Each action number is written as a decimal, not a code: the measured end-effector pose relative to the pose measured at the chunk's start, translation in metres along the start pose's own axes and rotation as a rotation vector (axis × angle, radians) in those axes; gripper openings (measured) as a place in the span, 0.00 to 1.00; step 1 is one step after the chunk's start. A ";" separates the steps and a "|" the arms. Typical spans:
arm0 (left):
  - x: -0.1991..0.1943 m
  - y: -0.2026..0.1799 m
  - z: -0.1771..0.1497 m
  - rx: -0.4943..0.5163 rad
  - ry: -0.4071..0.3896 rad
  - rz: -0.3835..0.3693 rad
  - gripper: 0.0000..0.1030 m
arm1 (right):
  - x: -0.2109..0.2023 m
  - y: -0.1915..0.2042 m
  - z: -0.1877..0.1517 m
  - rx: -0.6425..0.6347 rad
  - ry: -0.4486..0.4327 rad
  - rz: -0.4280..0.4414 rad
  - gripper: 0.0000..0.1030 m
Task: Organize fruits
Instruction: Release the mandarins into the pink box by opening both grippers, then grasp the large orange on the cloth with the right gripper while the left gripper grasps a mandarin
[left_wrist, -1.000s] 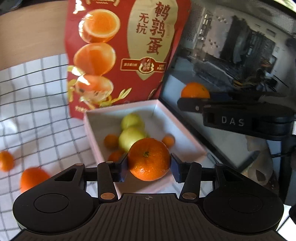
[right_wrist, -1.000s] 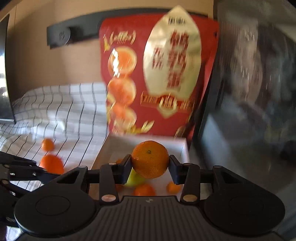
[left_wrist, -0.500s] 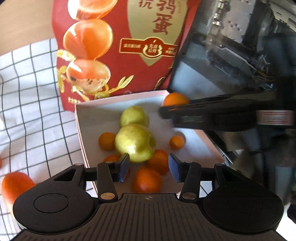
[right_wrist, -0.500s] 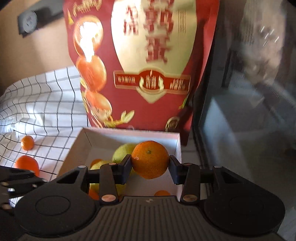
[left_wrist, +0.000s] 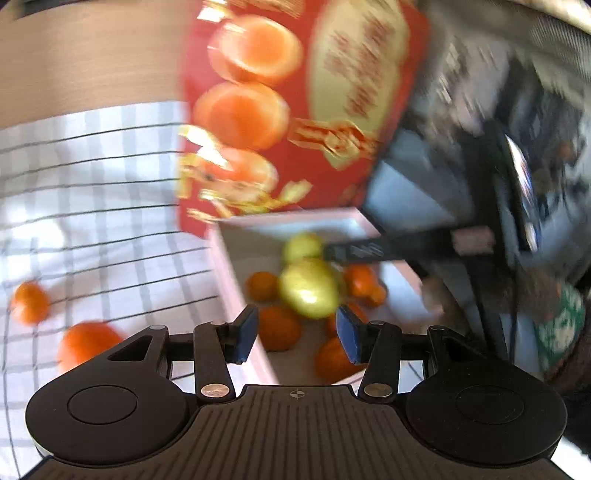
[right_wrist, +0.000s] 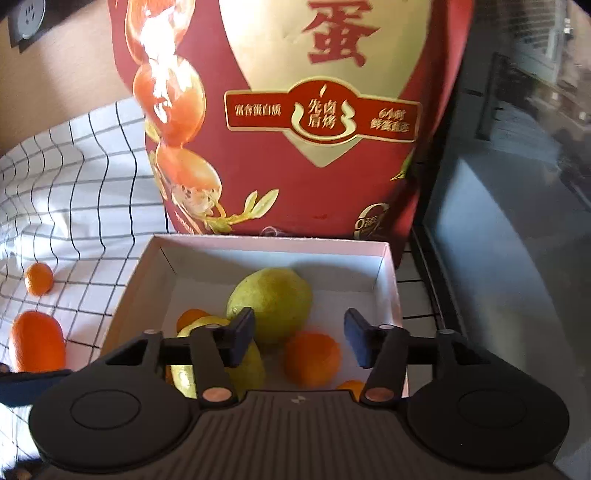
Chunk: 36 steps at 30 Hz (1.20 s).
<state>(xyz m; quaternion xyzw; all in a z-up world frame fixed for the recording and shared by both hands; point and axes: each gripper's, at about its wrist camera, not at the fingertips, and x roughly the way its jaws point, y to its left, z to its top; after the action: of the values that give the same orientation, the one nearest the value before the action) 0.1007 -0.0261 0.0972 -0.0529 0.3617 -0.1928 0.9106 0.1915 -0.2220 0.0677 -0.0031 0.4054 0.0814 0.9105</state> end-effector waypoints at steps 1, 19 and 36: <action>-0.011 0.012 -0.003 -0.045 -0.029 0.011 0.50 | -0.005 0.001 -0.001 0.006 -0.013 0.004 0.55; -0.129 0.187 -0.095 -0.404 -0.033 0.370 0.50 | -0.061 0.169 -0.052 -0.318 -0.148 0.213 0.74; -0.121 0.229 -0.117 -0.431 0.009 0.248 0.50 | 0.027 0.255 -0.054 -0.260 0.051 0.154 0.74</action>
<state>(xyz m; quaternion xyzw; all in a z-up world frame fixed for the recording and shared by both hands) 0.0123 0.2370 0.0349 -0.2002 0.4024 0.0019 0.8933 0.1305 0.0295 0.0268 -0.0920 0.4134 0.2030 0.8829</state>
